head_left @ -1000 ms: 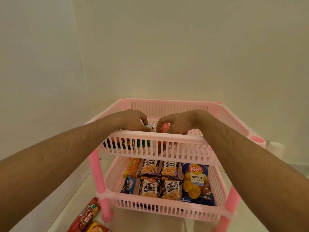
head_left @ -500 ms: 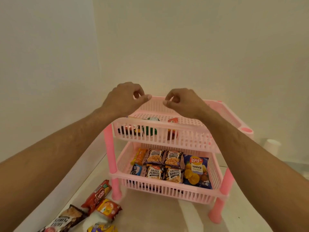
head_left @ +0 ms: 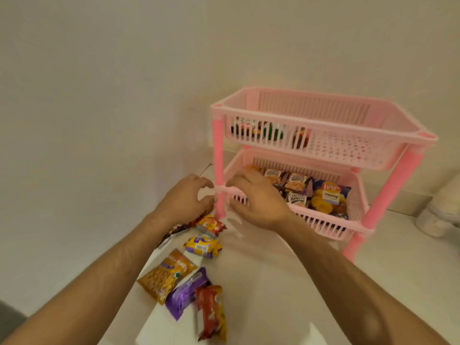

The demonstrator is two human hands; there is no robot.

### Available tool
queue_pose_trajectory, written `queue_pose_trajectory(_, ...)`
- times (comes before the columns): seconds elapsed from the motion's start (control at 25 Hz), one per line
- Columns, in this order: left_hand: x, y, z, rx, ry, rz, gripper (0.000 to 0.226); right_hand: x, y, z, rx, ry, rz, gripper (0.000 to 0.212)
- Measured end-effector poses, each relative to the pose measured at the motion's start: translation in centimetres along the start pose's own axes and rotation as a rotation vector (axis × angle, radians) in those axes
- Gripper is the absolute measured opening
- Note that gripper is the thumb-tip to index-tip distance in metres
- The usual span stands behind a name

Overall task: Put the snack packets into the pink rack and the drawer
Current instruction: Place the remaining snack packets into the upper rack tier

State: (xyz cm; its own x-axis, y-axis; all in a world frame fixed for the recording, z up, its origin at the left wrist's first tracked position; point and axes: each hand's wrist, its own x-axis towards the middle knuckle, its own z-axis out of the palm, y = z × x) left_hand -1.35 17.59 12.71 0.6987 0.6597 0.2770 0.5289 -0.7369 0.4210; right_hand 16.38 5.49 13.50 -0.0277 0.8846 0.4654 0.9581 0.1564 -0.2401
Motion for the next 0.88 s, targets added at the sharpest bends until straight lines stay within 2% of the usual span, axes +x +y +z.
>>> queue_pose_trajectory(0.12,-5.0,-4.4,2.9,0.010,-0.167,-0.236,0.040,-3.8,-1.8,5.7,0.104,-0.239,0.238,0.049)
queue_pose_trajectory(0.24,-9.4,-7.2,5.5,-0.002,-0.265,-0.424,0.056,-7.2,-3.6,10.3,0.214,-0.480,0.488,0.069)
queue_pose_trajectory(0.4,-12.8,-8.6,7.3,-0.012,-0.377,-0.573,0.069,-10.1,-6.1,13.9,0.242,-0.693,0.657,0.103)
queue_pose_trajectory(0.44,-13.3,-8.6,7.6,0.005,-0.399,-0.595,0.070,-10.5,-6.7,14.5,0.252,-0.724,0.681,0.105)
queue_pose_trajectory(0.56,-14.2,-8.3,8.1,0.059,-0.404,-0.628,0.073,-11.3,-7.6,15.2,0.318,-0.703,0.733,0.088)
queue_pose_trajectory(0.72,-14.3,-8.2,8.2,-0.248,-0.311,-0.816,0.083,-11.8,-7.2,14.9,0.398,-0.640,0.807,0.080)
queue_pose_trajectory(0.88,-13.9,-8.8,7.5,-0.428,-0.186,-0.939,0.060,-12.6,-5.5,13.9,0.523,-0.582,0.898,0.079)
